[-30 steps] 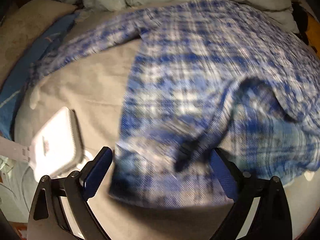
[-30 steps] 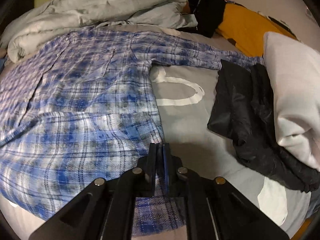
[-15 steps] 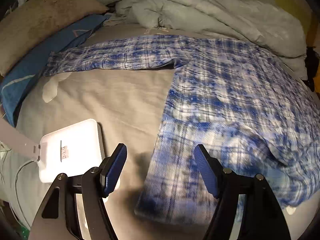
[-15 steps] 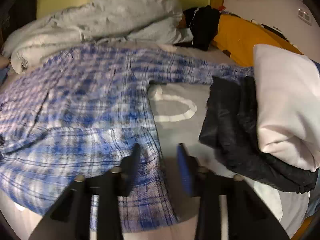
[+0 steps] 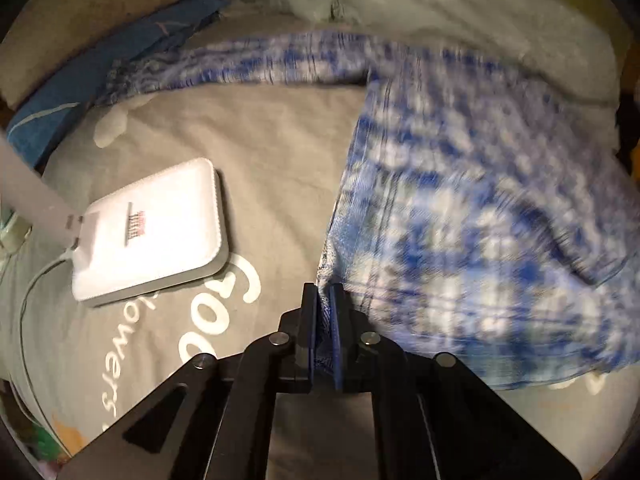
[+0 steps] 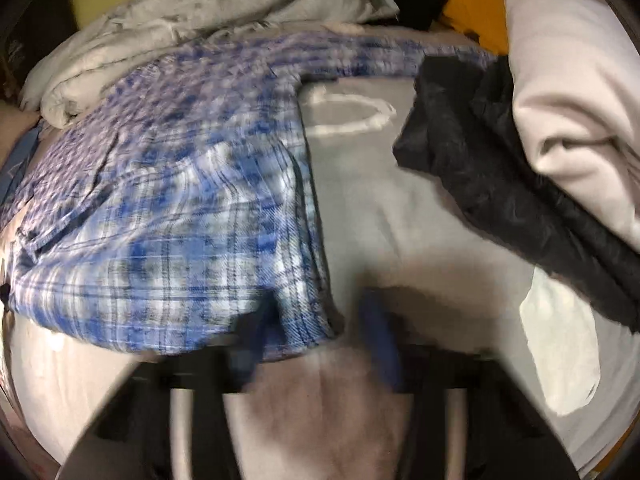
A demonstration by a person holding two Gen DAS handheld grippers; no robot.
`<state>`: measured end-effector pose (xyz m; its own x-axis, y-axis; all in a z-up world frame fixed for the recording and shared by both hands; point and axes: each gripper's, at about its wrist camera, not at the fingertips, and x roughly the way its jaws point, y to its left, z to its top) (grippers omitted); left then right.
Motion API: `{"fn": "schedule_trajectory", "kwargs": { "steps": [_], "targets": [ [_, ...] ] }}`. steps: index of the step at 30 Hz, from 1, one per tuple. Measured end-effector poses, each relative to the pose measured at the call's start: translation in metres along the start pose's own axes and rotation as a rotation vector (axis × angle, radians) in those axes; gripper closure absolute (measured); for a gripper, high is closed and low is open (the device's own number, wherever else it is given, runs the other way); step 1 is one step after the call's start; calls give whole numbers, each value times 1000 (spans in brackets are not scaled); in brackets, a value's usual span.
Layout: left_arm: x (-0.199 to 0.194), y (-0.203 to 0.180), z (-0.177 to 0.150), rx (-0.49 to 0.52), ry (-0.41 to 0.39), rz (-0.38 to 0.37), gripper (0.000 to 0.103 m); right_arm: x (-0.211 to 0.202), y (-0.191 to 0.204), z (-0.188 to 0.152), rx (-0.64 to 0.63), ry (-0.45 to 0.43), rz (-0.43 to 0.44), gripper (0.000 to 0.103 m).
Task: Fold large clothes
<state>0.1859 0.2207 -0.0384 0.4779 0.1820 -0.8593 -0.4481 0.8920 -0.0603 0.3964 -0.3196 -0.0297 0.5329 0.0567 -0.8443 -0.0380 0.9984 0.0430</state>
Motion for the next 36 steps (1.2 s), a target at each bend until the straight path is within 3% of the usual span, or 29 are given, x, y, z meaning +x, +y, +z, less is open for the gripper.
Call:
{"fn": "schedule_trajectory", "kwargs": {
  "steps": [4,5,7,8,10,11,14,16,18,20,22,23,24,25,27,33,36],
  "targets": [
    [-41,12,1,-43,-120,4,99,-48,-2,0,-2,-196,20,100],
    [-49,14,0,-50,-128,-5,98,-54,-2,0,-2,-207,12,100],
    [-56,17,-4,-48,-127,21,100,-55,-1,-3,-8,-183,-22,100],
    [-52,16,-5,-24,-119,64,102,-48,0,-4,-14,-151,-40,100],
    [-38,15,-11,18,-106,220,103,-27,1,-8,-25,-67,-119,100],
    [-31,16,-11,31,-95,224,103,-18,3,-10,-37,-35,-133,99],
    [-31,22,-9,12,-82,72,103,-19,7,-10,-45,-50,-166,96],
    [-44,10,-7,64,-145,42,103,-33,14,-8,-46,-122,-211,80],
    [-55,-4,-7,108,-202,8,103,-44,19,-3,-43,-198,-225,55],
    [-66,-18,-6,124,-237,-73,103,-55,23,-1,-21,-268,-196,46],
    [-72,-33,-4,152,-255,-160,99,-66,26,0,-10,-323,-113,32],
    [-72,-44,-3,173,-263,-184,93,-70,29,0,-11,-340,-61,18],
    [-71,-54,-2,195,-273,-198,84,-71,36,-2,-23,-348,3,11],
    [-69,-66,-2,225,-278,-206,79,-70,44,-4,-36,-348,36,10],
    [-63,-86,-4,268,-267,-210,53,-65,60,-8,-73,-331,77,0],
    [-29,-142,-11,361,-157,-281,26,-30,108,-23,-193,-248,88,0],
    [-14,-162,-18,405,-139,-265,11,-21,120,-32,-195,-263,26,0]
  ]
}}
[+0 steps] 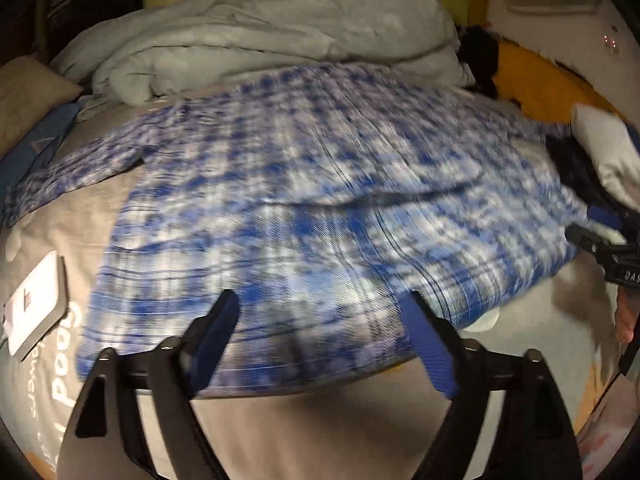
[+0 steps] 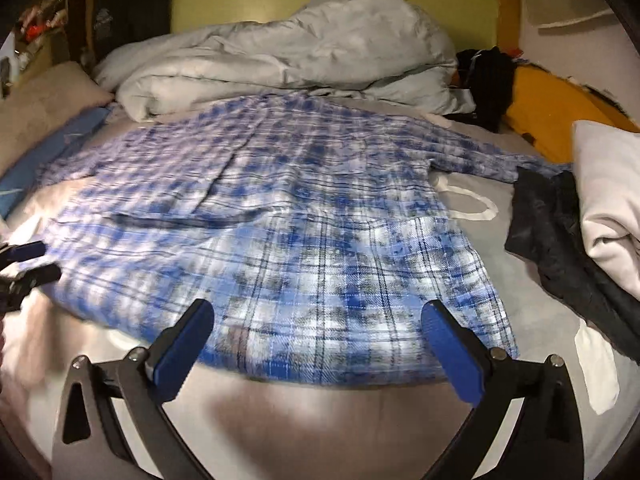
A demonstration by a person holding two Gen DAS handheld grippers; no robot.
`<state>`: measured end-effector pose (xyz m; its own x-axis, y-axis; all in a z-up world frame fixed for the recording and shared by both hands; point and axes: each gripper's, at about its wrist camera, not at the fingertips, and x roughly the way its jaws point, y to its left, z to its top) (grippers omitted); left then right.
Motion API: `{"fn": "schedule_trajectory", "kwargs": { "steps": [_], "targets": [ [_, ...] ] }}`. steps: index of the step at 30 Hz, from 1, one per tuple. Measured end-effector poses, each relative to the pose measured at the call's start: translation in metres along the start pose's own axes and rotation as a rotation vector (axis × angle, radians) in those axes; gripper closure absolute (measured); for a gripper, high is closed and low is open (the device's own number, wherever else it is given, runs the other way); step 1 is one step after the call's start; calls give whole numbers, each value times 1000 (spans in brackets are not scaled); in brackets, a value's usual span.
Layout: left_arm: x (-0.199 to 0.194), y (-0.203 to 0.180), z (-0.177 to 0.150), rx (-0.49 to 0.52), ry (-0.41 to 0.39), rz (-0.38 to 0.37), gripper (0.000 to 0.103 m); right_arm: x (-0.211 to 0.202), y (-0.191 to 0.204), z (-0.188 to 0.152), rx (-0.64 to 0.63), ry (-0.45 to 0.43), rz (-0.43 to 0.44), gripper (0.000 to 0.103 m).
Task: Fold large clothes
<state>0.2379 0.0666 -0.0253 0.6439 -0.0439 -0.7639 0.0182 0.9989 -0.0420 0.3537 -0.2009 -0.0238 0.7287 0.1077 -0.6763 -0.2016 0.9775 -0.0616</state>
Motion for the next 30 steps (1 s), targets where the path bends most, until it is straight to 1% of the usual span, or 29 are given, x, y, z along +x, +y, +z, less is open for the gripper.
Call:
{"fn": "schedule_trajectory", "kwargs": {
  "steps": [1,3,5,6,7,9,10,13,14,15,17,19,20,21,22,23,24,25,26,29,30],
  "targets": [
    [6,-5,-2,13,15,15,9,0,3,-3,-4,-16,-17,0],
    [16,-11,-7,37,42,30,8,4,8,-4,-8,-26,-35,0],
    [27,-13,-12,43,72,43,6,9,9,-5,8,0,-3,0],
    [32,-13,-13,33,85,43,2,14,9,-5,16,27,20,0],
    [37,-12,-14,16,93,43,0,21,10,-6,24,75,43,0],
    [42,-7,-17,-10,93,35,0,38,10,-9,37,180,63,0],
    [43,-6,-16,-14,89,33,0,44,10,-10,31,213,58,0],
    [42,-6,-17,-28,85,30,0,47,18,-7,-16,235,24,0],
    [40,-5,-17,-35,79,28,4,46,17,-6,-11,232,23,0],
    [37,-4,-16,-43,67,21,12,45,15,-4,9,222,26,0],
    [30,-3,-11,-49,45,-9,22,39,9,2,55,188,30,0],
    [25,-1,-2,-68,38,-58,27,32,2,10,73,142,16,0],
    [25,0,3,-78,50,-57,32,31,-1,13,77,134,17,0],
    [27,1,8,-87,68,-54,41,31,-5,17,84,138,27,0],
    [30,3,13,-98,82,-68,46,31,-10,20,99,138,41,0],
    [34,4,19,-109,100,-92,56,30,-14,22,118,134,47,0],
    [39,4,25,-114,120,-115,58,31,-18,24,132,135,46,0],
    [44,2,30,-116,134,-131,58,33,-20,25,138,144,40,0],
    [49,0,37,-111,136,-130,58,34,-21,26,138,150,32,0],
    [63,-14,53,-60,144,-102,59,35,-23,28,121,151,3,5],
    [70,-17,58,-47,147,-86,59,35,-22,28,113,151,-3,5]
  ]
}}
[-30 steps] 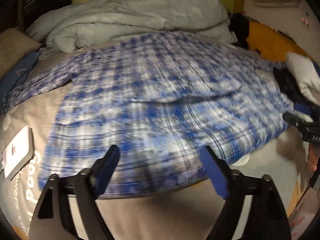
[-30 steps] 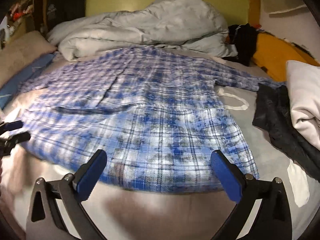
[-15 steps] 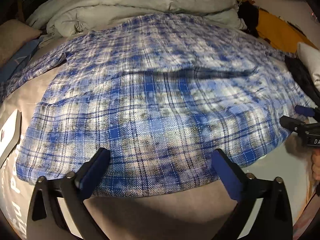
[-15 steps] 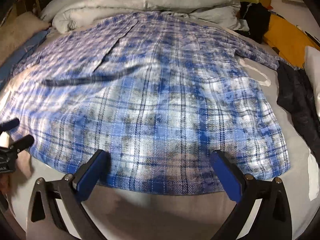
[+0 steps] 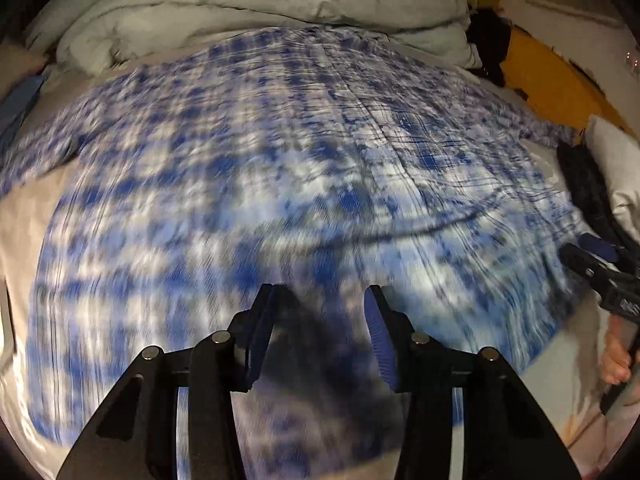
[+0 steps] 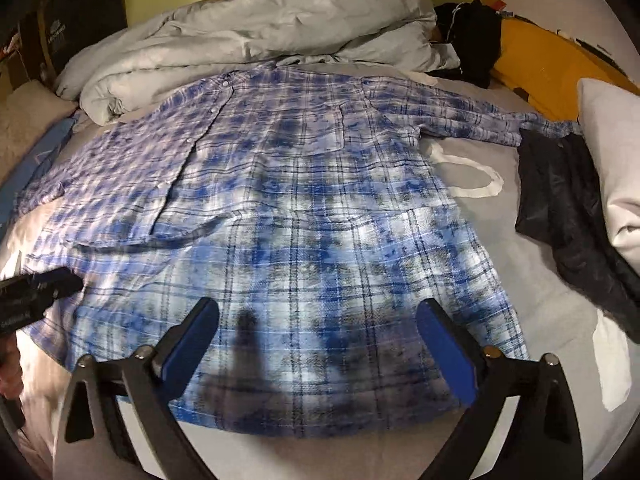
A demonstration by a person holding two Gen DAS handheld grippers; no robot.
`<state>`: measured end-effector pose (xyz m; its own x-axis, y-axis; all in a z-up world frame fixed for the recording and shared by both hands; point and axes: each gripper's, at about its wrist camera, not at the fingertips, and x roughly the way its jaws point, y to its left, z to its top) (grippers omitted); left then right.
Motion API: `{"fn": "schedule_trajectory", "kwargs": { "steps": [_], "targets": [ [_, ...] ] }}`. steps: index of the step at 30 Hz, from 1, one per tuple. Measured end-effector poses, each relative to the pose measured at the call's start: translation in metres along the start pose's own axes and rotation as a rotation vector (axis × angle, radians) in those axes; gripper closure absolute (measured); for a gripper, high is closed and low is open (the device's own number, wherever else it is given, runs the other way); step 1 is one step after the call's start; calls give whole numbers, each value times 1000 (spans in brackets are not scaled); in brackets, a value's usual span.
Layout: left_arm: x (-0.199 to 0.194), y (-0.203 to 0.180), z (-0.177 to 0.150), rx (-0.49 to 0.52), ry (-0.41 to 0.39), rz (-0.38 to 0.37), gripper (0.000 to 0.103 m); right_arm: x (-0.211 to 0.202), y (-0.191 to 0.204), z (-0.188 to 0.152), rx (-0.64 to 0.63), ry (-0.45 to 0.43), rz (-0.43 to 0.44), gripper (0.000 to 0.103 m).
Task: Fold large clothes
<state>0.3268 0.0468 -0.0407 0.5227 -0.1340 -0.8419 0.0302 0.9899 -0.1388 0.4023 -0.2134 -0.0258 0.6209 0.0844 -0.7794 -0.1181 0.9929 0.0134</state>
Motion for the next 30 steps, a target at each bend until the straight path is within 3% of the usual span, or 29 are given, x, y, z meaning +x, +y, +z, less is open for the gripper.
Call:
{"fn": "schedule_trajectory", "kwargs": {
  "steps": [6,11,20,26,30],
  "targets": [
    [34,5,35,-29,20,88,54,-7,2,1,-55,-33,-34,5],
    [32,21,41,-82,18,93,52,-8,-2,7,-41,-43,-29,5],
    [-48,7,-22,95,-117,127,32,-29,18,-3,-116,-78,6,5],
    [-69,9,-51,-1,-131,25,26,-28,40,-21,-197,-64,-17,5],
    [-61,6,-69,-22,-142,76,26,-26,38,-30,-188,-41,-46,5]
  ]
}}
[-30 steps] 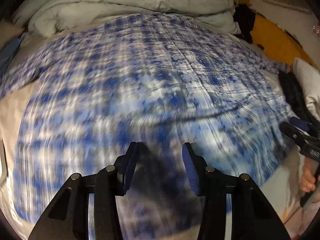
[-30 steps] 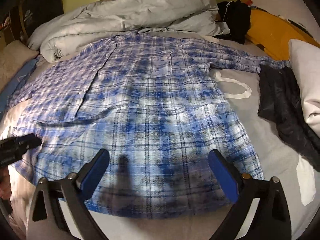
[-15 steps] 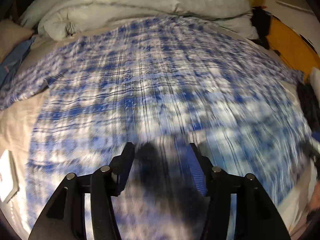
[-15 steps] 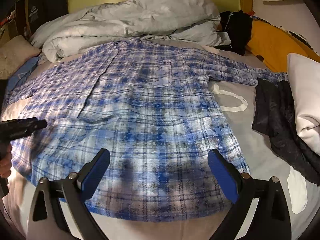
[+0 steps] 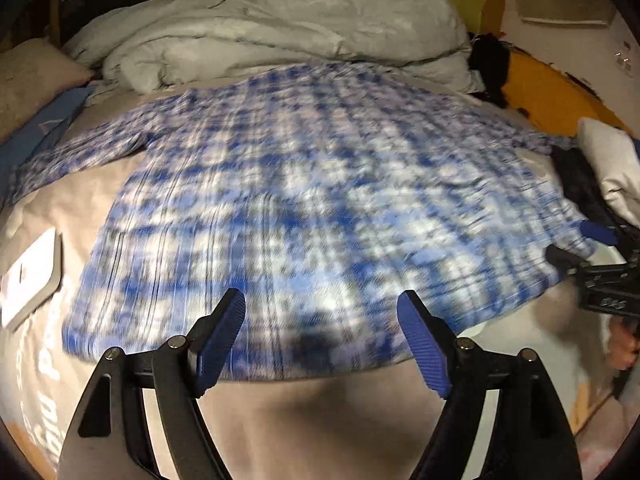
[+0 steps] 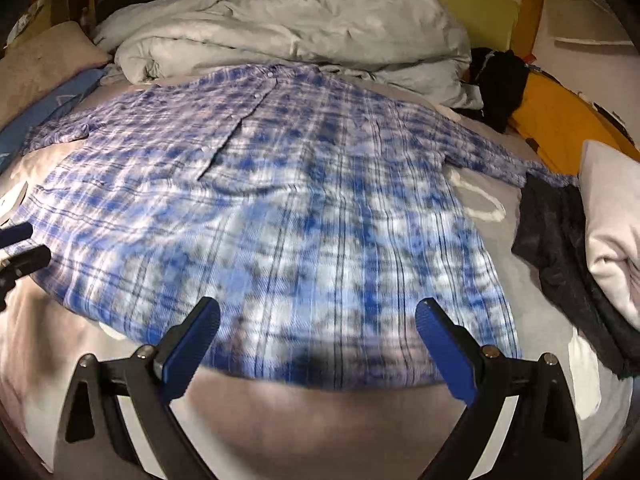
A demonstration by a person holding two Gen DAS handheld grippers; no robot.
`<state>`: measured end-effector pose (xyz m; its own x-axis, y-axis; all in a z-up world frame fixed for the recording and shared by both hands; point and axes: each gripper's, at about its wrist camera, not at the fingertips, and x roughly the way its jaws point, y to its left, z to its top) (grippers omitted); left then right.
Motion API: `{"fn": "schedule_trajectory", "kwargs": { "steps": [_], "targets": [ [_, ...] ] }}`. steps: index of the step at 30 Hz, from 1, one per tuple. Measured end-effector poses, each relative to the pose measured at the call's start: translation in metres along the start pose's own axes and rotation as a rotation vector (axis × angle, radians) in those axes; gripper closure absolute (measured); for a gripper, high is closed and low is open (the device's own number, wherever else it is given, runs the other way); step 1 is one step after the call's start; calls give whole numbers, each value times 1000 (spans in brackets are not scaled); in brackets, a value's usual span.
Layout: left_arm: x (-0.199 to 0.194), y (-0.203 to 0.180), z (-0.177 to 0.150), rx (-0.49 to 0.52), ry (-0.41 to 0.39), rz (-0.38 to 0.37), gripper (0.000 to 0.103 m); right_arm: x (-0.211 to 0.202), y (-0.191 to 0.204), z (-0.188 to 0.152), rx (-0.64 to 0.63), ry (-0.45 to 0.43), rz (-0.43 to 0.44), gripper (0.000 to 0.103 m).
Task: Fold large clothes
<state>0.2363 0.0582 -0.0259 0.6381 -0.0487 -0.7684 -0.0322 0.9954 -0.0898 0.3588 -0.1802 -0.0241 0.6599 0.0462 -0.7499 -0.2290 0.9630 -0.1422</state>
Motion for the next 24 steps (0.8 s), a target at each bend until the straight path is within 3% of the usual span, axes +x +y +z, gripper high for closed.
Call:
{"fn": "schedule_trajectory", "kwargs": {
  "steps": [2,6,13,20,24],
  "targets": [
    [1,-4,-3,17,17,-16,26,-9,-2,-3,-8,-21,-7,5],
    [-20,-9,-3,59,-51,-13,26,-29,1,-12,-82,-78,-43,5],
    [-28,-18,-8,139,-69,21,25,-36,3,-28,-154,-77,-23,5],
    [-19,-23,-12,174,-44,43,10,-24,17,-37,-228,-47,-43,5],
    [-15,-25,-13,189,-49,50,1,-31,29,-40,-282,-92,-46,5]
  ]
}}
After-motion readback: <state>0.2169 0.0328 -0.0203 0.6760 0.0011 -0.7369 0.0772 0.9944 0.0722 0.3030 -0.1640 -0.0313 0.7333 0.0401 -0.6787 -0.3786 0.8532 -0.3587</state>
